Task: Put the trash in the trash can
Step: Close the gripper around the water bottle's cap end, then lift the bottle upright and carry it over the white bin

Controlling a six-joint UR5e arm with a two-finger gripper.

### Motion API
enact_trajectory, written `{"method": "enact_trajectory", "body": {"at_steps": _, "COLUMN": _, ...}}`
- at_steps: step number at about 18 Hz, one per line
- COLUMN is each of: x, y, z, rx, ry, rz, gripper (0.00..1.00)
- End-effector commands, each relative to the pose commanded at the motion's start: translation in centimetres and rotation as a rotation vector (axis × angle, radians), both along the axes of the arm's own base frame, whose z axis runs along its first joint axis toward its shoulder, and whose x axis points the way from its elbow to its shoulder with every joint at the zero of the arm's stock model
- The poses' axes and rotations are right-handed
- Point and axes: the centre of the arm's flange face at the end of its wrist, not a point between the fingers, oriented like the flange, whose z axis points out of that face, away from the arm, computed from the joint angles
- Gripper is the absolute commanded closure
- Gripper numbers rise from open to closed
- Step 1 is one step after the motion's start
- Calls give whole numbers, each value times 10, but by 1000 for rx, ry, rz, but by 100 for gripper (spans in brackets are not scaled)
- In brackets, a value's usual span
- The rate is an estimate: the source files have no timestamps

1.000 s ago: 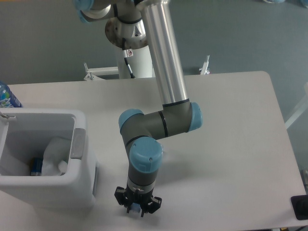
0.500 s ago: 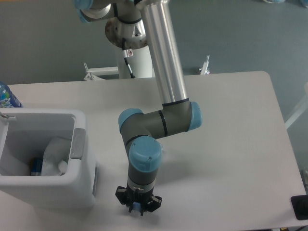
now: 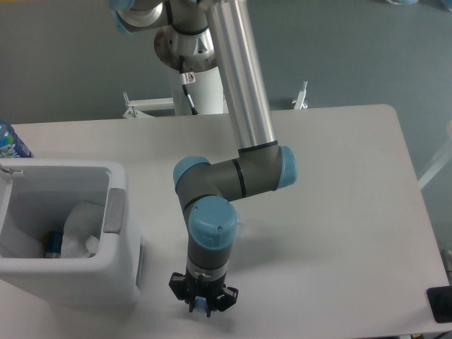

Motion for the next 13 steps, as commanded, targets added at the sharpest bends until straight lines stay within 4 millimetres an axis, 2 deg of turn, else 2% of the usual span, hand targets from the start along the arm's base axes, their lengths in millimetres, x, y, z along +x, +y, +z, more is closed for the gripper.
{"method": "enact_trajectory", "body": {"at_steps": 1, "x": -4, "y": -3, "z": 13, "rx": 16, "ry": 12, "rz": 7, "gripper": 86}}
{"method": "enact_trajectory", "body": {"at_steps": 2, "x": -12, "y": -6, "z": 35, "rx": 44, "ry": 38, "rz": 10, "gripper": 86}}
{"method": "enact_trajectory", "body": {"at_steps": 5, "x": -54, "y": -20, "z": 139, "rx": 207, "ry": 134, "rz": 55, "gripper": 86}}
{"method": "enact_trajectory", "body": {"at_steps": 8, "x": -85, "y": -42, "z": 219, "rx": 386, "ry": 101, "rz": 163, "gripper": 86}}
{"method": "enact_trajectory", "body": {"at_steps": 11, "x": -100, "y": -67, "z": 286, "rx": 520, "ry": 90, "rz": 234, "gripper": 86}}
{"method": "enact_trajectory", "body": {"at_steps": 13, "x": -97, "y": -81, "z": 324, "rx": 610, "ry": 60, "rz": 290, "gripper": 86}}
